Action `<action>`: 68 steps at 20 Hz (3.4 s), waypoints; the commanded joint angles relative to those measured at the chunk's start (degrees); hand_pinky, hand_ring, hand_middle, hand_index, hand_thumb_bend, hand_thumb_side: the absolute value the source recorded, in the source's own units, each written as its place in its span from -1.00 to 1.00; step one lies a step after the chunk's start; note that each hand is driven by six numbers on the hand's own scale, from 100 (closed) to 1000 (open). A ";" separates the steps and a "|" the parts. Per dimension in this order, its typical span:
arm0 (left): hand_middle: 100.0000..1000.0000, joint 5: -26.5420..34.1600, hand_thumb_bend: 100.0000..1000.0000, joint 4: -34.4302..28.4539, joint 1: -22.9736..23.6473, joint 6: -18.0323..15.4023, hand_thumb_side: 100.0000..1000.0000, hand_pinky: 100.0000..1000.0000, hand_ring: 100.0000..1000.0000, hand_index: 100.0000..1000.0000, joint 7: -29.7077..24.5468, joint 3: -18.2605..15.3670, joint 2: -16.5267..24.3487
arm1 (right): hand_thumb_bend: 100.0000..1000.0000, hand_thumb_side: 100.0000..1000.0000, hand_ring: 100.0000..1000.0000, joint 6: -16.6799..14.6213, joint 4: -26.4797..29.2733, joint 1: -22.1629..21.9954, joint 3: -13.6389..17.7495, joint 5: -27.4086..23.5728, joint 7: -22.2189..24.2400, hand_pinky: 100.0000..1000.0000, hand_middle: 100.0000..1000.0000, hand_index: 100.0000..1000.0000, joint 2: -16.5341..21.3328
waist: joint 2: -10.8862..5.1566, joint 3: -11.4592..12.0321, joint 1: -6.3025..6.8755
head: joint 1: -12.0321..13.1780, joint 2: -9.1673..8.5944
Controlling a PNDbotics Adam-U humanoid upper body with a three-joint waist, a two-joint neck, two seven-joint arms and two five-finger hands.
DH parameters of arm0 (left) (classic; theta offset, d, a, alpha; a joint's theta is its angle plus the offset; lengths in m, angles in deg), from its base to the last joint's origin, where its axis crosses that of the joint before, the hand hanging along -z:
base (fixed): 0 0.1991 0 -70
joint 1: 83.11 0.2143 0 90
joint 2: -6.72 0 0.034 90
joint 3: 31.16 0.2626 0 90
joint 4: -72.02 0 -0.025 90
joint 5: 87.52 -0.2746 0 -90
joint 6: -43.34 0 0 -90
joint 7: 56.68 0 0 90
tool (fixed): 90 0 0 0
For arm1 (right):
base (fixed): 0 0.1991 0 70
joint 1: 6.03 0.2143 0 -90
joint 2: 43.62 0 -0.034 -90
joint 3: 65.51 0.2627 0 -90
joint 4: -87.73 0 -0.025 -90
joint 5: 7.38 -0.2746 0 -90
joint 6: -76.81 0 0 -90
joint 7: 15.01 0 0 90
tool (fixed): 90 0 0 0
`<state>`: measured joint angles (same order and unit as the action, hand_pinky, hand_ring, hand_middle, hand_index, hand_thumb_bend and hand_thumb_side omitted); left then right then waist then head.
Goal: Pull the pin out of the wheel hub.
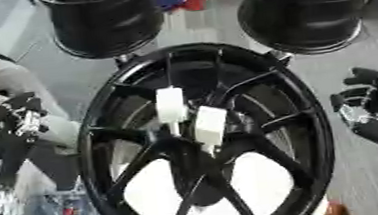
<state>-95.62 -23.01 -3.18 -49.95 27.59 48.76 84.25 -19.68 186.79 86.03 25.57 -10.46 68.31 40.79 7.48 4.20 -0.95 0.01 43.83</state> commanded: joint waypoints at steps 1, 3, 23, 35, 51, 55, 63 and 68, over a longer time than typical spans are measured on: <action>0.27 0.20 -0.79 -1.37 -0.67 -0.23 -0.02 -0.06 0.23 0.51 0.04 0.02 1.48 | -0.40 -1.00 0.20 -0.14 0.78 0.71 0.54 0.19 0.08 0.14 0.28 0.56 0.68 | -0.66 -0.12 0.12 | 0.01 0.29; 0.27 0.32 -0.79 -1.59 -0.91 -0.32 -0.02 -0.06 0.23 0.51 0.13 0.01 2.23 | -0.39 -1.00 0.20 -0.14 0.78 0.72 0.55 0.19 0.07 0.14 0.28 0.56 0.70 | -0.66 -0.16 0.12 | 0.00 0.29; 0.39 2.14 -0.63 -7.33 -21.42 -12.60 -0.07 0.18 0.36 0.61 -17.07 18.74 42.29 | -0.39 -1.00 0.20 0.02 0.52 1.05 -0.55 0.11 1.27 0.14 0.28 0.56 1.67 | -0.99 -3.16 1.26 | 1.64 0.29; 0.54 -6.05 -0.42 -2.06 -36.93 -19.50 -0.05 0.40 0.46 0.71 -45.69 33.18 36.90 | -0.38 -1.00 0.20 0.06 0.21 0.58 -1.01 0.02 1.86 0.14 0.28 0.56 2.14 | -1.69 -3.84 1.91 | 1.77 0.29; 0.54 -17.89 -0.38 6.22 -40.91 -23.65 -0.06 0.33 0.47 0.73 -46.24 39.11 27.80 | -0.38 -1.00 0.20 0.06 0.10 0.62 -1.22 -0.07 2.14 0.14 0.28 0.56 2.04 | -1.98 -4.24 1.75 | 1.43 0.29; 0.50 -18.24 -0.38 6.62 -40.67 -24.36 -0.07 0.24 0.42 0.72 -46.24 40.31 27.65 | -0.38 -1.00 0.20 0.06 0.09 0.67 -1.22 -0.05 2.17 0.14 0.28 0.56 2.05 | -1.95 -4.27 1.76 | 1.51 0.29; 0.51 -20.50 -0.46 7.83 -39.42 -25.56 -0.17 0.21 0.40 0.72 -46.24 41.21 27.48 | -0.38 -1.00 0.20 0.05 0.01 0.75 -1.25 -0.04 2.21 0.14 0.28 0.56 2.01 | -1.91 -4.27 1.74 | 1.63 0.29; 0.48 -20.74 -0.51 8.64 -38.61 -25.20 -0.22 0.14 0.35 0.70 -46.24 41.54 26.50 | -0.38 -1.00 0.20 0.05 -0.02 0.78 -1.27 -0.06 2.24 0.14 0.28 0.56 1.95 | -1.86 -4.43 1.69 | 1.67 0.29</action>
<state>-116.22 -14.18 -40.97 -66.88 -10.37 90.69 110.27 -19.47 186.09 86.42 24.13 -10.48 70.34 41.78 6.30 -0.15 0.82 1.52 43.84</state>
